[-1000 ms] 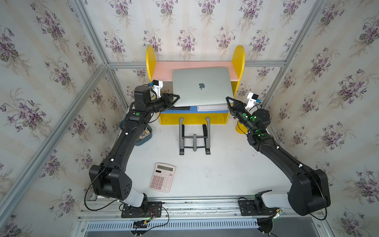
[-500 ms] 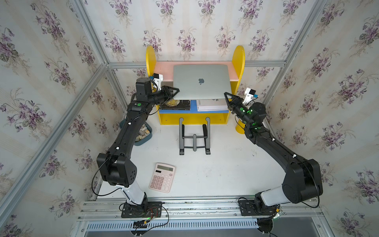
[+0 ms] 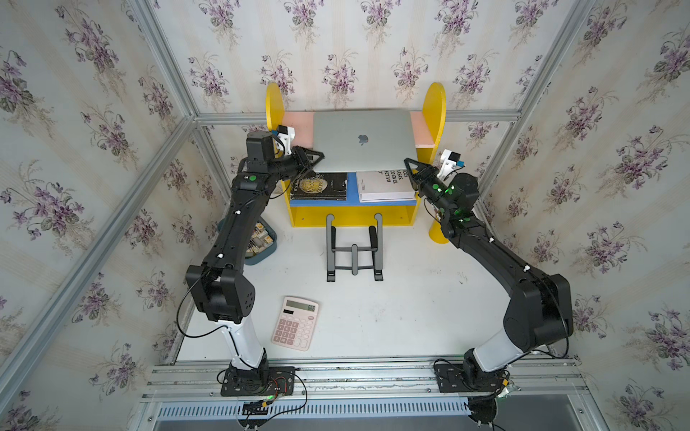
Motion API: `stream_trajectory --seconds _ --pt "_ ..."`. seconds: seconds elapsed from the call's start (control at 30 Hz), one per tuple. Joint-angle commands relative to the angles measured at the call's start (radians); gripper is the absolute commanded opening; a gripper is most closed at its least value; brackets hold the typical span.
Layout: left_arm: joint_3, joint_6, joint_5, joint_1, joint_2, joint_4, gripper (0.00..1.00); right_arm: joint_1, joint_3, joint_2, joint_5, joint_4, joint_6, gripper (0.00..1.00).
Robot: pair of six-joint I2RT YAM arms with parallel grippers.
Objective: Close the laptop lid and set it aside
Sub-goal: Place the laptop on the shelf.
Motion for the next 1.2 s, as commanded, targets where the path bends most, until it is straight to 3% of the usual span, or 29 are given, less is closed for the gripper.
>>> stream_trajectory --seconds 0.0,0.3,0.63,1.17 --pt "0.034 0.041 0.127 -0.010 0.015 0.074 0.23 0.016 0.024 0.014 -0.206 0.000 -0.127 0.00" --pt "0.078 0.027 0.123 -0.006 0.051 0.060 0.26 0.014 0.067 0.048 -0.200 -0.015 -0.115 0.00" --pt "0.103 0.028 0.117 0.000 0.062 0.039 0.31 0.009 0.079 0.052 -0.194 -0.016 -0.105 0.10" --pt "0.122 0.015 0.115 0.005 0.064 0.034 0.48 -0.004 0.086 0.060 -0.192 -0.002 -0.070 0.16"
